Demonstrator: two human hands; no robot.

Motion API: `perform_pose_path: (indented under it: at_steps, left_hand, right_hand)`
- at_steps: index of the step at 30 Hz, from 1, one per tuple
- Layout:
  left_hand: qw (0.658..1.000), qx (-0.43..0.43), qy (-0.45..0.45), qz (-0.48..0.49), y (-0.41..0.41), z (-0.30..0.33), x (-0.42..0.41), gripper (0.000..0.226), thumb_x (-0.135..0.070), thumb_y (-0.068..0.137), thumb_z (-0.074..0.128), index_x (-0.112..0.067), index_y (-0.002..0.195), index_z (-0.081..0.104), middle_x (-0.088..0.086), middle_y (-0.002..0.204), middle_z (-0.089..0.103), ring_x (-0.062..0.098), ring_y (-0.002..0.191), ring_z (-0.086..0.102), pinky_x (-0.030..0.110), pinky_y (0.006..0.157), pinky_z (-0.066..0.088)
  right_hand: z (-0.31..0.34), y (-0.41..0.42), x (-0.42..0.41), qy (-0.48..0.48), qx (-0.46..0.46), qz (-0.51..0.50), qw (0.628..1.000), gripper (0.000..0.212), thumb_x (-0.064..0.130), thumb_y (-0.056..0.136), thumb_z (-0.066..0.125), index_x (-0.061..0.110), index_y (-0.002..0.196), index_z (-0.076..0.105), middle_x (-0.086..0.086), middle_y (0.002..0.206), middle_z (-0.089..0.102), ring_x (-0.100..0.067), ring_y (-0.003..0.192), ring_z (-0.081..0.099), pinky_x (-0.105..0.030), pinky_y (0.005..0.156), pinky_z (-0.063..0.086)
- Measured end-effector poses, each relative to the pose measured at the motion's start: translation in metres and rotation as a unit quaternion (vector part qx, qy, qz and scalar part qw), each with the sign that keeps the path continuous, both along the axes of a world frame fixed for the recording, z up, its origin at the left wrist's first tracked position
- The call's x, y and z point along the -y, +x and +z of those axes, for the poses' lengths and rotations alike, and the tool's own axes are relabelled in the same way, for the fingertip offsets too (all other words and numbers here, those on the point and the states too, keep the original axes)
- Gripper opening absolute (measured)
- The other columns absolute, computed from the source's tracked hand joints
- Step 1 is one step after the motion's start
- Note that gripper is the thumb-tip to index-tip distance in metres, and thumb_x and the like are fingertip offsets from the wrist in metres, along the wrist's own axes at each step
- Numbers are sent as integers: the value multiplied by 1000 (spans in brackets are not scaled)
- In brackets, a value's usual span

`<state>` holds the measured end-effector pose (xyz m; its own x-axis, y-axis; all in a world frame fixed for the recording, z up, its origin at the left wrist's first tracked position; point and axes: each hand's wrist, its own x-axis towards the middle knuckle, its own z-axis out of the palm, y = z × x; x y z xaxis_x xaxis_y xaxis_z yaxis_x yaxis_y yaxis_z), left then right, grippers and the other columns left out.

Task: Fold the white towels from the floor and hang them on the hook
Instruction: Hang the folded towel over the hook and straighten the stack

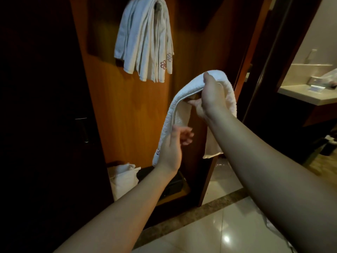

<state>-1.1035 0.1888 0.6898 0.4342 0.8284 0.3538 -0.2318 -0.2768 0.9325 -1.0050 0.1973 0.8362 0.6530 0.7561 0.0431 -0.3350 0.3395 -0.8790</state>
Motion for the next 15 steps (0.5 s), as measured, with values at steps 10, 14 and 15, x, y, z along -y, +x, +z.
perform_pose_path:
  at_steps: [10,14,15]
  left_hand:
    - [992,12,-119,38,34,56,-26,61,-96,67,17,-63,82,66,-21,77,66,12,85,56,33,77,46]
    - [986,68,-133,76,23,69,-37,128,-109,41,27,-35,143,49,-7,140,59,22,132,49,44,113,39]
    - [983,84,-144,78,19,73,-41,141,-112,29,27,-29,141,51,-11,134,63,21,127,52,40,108,40]
  right_hand:
    - [13,-19,-3,43,-99,27,994,63,26,99,61,17,151,27,-12,130,41,-41,117,50,-67,92,50]
    - [11,-7,-1,35,-59,15,998,40,30,97,62,21,130,40,-7,122,53,-29,109,57,-55,86,57]
    - [9,-3,-2,16,-23,3,1000,44,35,97,61,18,133,43,-5,120,56,-25,111,58,-50,91,56]
